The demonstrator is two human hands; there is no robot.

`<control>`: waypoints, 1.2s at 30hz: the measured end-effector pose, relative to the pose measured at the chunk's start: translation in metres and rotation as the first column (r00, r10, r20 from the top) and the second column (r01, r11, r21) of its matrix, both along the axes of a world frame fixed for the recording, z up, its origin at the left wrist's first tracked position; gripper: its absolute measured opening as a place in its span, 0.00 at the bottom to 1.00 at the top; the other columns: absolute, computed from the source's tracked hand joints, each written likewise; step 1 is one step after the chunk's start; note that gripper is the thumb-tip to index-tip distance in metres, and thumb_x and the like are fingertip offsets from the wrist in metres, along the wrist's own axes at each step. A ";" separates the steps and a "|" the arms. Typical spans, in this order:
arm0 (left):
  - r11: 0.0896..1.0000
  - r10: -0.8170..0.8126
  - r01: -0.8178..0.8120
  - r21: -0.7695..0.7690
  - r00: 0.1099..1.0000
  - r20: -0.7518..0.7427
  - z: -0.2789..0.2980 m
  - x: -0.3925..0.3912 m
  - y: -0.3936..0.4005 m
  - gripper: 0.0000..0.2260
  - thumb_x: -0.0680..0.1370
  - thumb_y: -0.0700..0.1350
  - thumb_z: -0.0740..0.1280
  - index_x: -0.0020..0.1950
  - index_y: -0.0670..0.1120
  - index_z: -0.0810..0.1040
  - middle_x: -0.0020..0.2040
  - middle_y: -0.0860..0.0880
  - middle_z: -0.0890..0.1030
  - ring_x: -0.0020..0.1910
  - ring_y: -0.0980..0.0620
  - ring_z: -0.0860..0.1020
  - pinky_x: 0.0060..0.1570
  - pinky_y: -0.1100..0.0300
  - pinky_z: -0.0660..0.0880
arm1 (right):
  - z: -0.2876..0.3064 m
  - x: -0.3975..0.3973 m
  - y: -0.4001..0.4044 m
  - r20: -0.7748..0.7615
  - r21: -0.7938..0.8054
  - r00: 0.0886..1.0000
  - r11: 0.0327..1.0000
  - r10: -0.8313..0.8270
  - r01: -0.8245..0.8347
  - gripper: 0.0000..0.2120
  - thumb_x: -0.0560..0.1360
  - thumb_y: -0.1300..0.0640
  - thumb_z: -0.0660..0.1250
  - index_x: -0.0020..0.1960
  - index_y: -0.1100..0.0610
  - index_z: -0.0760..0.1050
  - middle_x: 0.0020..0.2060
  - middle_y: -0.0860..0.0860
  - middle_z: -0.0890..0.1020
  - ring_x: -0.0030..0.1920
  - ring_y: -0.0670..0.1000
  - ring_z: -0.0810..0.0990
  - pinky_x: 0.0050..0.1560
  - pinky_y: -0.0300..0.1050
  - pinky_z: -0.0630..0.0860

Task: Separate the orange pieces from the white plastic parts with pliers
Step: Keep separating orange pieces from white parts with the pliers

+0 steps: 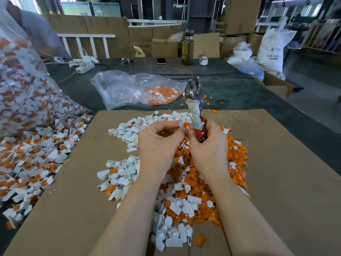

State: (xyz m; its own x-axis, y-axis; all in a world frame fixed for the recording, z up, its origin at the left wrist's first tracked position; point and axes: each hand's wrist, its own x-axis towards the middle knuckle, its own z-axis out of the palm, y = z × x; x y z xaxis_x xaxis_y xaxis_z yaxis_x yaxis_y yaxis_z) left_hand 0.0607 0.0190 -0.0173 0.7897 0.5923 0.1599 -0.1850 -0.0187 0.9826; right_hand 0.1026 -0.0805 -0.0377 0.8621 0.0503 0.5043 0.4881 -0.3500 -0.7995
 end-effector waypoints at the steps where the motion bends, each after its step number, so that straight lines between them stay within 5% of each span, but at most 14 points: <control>1: 1.000 0.008 -0.008 0.012 1.000 0.001 0.000 0.000 -0.001 0.08 0.70 0.40 0.78 0.40 0.53 0.85 0.37 0.55 0.86 0.36 0.60 0.82 0.38 0.69 0.77 | 0.000 0.000 0.000 -0.011 -0.002 1.000 1.000 0.011 -0.011 0.07 0.77 0.52 0.68 0.54 0.51 0.75 0.38 0.40 0.79 0.39 0.39 0.78 0.34 0.31 0.70; 16: 0.997 0.027 -0.030 0.069 0.999 0.042 0.000 -0.001 -0.003 0.09 0.71 0.39 0.77 0.40 0.53 0.84 0.36 0.57 0.85 0.35 0.62 0.81 0.36 0.72 0.75 | 0.004 -0.001 -0.001 -0.027 0.011 0.999 0.999 0.038 -0.038 0.04 0.77 0.54 0.68 0.50 0.53 0.76 0.34 0.41 0.77 0.34 0.40 0.76 0.31 0.31 0.67; 21: 0.996 0.065 -0.065 0.059 0.998 0.014 -0.002 0.001 0.001 0.05 0.71 0.42 0.78 0.42 0.50 0.85 0.37 0.52 0.85 0.38 0.56 0.83 0.39 0.66 0.78 | 0.007 -0.003 -0.003 -0.045 0.018 0.991 0.992 0.128 -0.127 0.05 0.77 0.57 0.68 0.51 0.49 0.76 0.33 0.42 0.78 0.34 0.43 0.76 0.31 0.34 0.71; 25: 0.998 0.057 -0.057 0.014 0.998 0.018 -0.002 0.002 0.007 0.06 0.73 0.41 0.76 0.41 0.51 0.83 0.39 0.50 0.86 0.42 0.49 0.85 0.45 0.58 0.81 | 0.010 -0.002 -0.009 -0.137 0.049 0.962 0.971 0.238 -0.233 0.06 0.76 0.60 0.68 0.49 0.50 0.77 0.33 0.47 0.78 0.31 0.46 0.74 0.30 0.35 0.70; 29: 0.991 0.015 -0.002 -0.136 0.995 0.097 -0.001 0.000 0.014 0.07 0.74 0.35 0.74 0.42 0.46 0.82 0.34 0.53 0.85 0.36 0.56 0.84 0.39 0.66 0.78 | 0.013 0.001 -0.017 -0.253 0.042 0.911 0.944 0.327 -0.327 0.07 0.75 0.60 0.68 0.50 0.49 0.79 0.44 0.53 0.83 0.44 0.52 0.80 0.42 0.39 0.76; 32: 0.983 0.018 0.006 -0.182 0.991 0.130 0.000 -0.001 0.019 0.06 0.74 0.34 0.73 0.43 0.45 0.82 0.33 0.53 0.84 0.35 0.56 0.83 0.39 0.66 0.78 | 0.014 0.001 -0.022 -0.320 -0.011 0.870 0.917 0.374 -0.399 0.06 0.74 0.58 0.69 0.50 0.53 0.79 0.47 0.61 0.81 0.43 0.57 0.78 0.43 0.51 0.76; 36: 0.971 0.040 0.000 -0.237 0.986 0.164 0.000 -0.002 0.029 0.05 0.74 0.34 0.73 0.44 0.43 0.82 0.34 0.52 0.84 0.35 0.55 0.83 0.42 0.64 0.80 | 0.017 0.001 -0.024 -0.379 -0.094 0.832 0.877 0.406 -0.471 0.18 0.67 0.50 0.67 0.52 0.60 0.76 0.44 0.63 0.78 0.38 0.56 0.75 0.42 0.54 0.73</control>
